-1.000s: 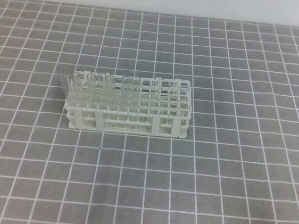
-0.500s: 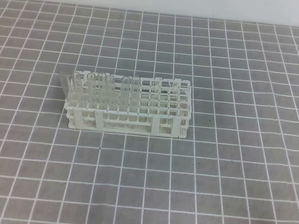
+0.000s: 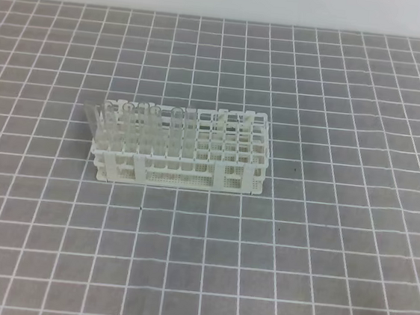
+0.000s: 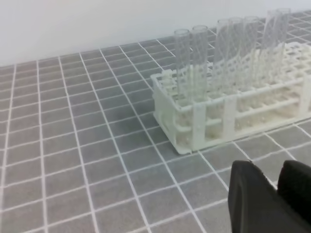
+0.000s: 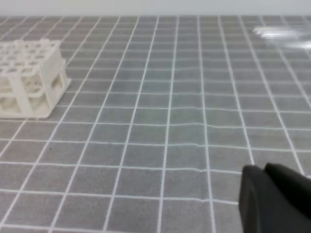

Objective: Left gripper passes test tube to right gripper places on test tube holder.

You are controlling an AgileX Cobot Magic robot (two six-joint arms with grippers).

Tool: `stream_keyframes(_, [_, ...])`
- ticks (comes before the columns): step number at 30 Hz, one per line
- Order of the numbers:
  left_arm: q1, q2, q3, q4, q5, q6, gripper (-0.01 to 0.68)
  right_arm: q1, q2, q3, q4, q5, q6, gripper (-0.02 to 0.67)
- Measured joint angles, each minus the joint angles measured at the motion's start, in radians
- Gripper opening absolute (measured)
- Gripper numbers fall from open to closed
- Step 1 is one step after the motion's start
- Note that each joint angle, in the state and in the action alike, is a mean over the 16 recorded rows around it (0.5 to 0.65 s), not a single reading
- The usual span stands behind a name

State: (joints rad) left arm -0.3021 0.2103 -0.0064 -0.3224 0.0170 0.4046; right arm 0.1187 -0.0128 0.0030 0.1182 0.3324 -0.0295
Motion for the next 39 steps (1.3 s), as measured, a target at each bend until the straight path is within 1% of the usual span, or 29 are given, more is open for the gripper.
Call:
stream_keyframes(3, [0.049, -0.048, 0.002, -0.004, 0.009, 0.002, 0.011, 0.0, 0.0, 0.0, 0.0, 0.0, 0.0, -0.001])
stream_keyframes(11, [0.202, -0.187, 0.012, -0.007, 0.108, -0.014, 0.011, 0.0, 0.001, 0.0, 0.001, -0.002, 0.001, -0.001])
stream_keyframes(16, [0.258, -0.235, 0.016, -0.003, 0.18, -0.026, 0.011, 0.0, 0.001, 0.0, 0.002, -0.003, 0.001, -0.001])
stream_keyframes(19, [0.269, -0.242, 0.018, 0.003, 0.218, -0.03, 0.011, 0.0, 0.001, 0.0, 0.003, -0.004, 0.001, -0.001])
stream_keyframes(28, [0.27, -0.239, 0.018, 0.022, 0.301, -0.029, 0.011, 0.0, 0.002, 0.0, 0.004, -0.004, 0.001, -0.001])
stream_keyframes(33, [0.27, -0.241, 0.019, 0.034, 0.317, -0.033, 0.011, 0.0, 0.002, 0.0, 0.004, -0.004, 0.001, -0.001])
stream_keyframes(39, [0.27, -0.238, 0.018, 0.09, 0.313, -0.094, 0.011, 0.0, 0.002, 0.0, 0.004, -0.004, 0.001, -0.001])
